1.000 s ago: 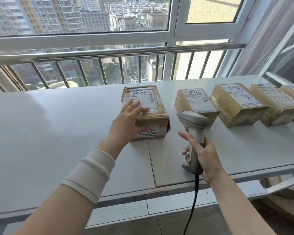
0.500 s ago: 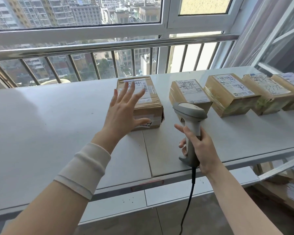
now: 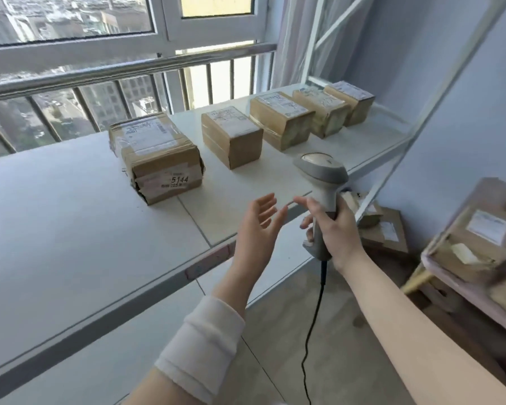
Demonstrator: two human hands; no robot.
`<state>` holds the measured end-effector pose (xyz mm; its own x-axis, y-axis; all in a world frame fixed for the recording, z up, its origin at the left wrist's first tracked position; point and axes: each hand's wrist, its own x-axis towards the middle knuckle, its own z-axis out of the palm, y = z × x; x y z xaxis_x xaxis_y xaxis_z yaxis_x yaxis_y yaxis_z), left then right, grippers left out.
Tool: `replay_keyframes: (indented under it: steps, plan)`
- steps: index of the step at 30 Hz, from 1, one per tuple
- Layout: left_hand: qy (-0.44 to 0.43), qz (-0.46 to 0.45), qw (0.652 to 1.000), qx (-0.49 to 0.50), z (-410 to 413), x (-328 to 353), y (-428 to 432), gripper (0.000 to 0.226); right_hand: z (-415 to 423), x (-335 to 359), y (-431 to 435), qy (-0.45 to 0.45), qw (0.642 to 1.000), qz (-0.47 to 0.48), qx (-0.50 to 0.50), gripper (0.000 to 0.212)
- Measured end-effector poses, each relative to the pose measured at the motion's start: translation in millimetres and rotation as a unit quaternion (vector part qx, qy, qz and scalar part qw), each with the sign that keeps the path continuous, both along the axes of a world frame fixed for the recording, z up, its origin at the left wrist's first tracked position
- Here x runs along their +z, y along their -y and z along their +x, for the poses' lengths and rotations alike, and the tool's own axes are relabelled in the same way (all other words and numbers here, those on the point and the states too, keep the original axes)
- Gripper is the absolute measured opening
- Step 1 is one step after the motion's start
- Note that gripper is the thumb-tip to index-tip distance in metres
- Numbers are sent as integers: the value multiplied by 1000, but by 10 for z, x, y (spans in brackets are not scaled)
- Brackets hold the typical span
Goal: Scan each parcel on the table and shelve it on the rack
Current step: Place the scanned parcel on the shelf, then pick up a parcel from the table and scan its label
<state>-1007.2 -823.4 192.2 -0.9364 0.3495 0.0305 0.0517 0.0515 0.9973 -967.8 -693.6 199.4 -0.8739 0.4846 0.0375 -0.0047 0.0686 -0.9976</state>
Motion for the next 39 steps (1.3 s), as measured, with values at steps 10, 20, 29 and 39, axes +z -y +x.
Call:
replay_keyframes:
  steps: [10,20,29,39]
  plan:
    - [16,-30,998,-52,435,-158,-427,26,576,-142,-324,-4,993,38,-110,17]
    - [31,-45,994,-97,685,-261,-869,25,991,-181,-598,34,987,52,-151,32]
    - [66,-50,988,-128,927,-283,-1311,28,1357,-283,-931,48,983,10,-176,14]
    - [54,-47,982,-174,1408,-299,-2890,28,2074,-318,-2297,33,974,-62,-214,23]
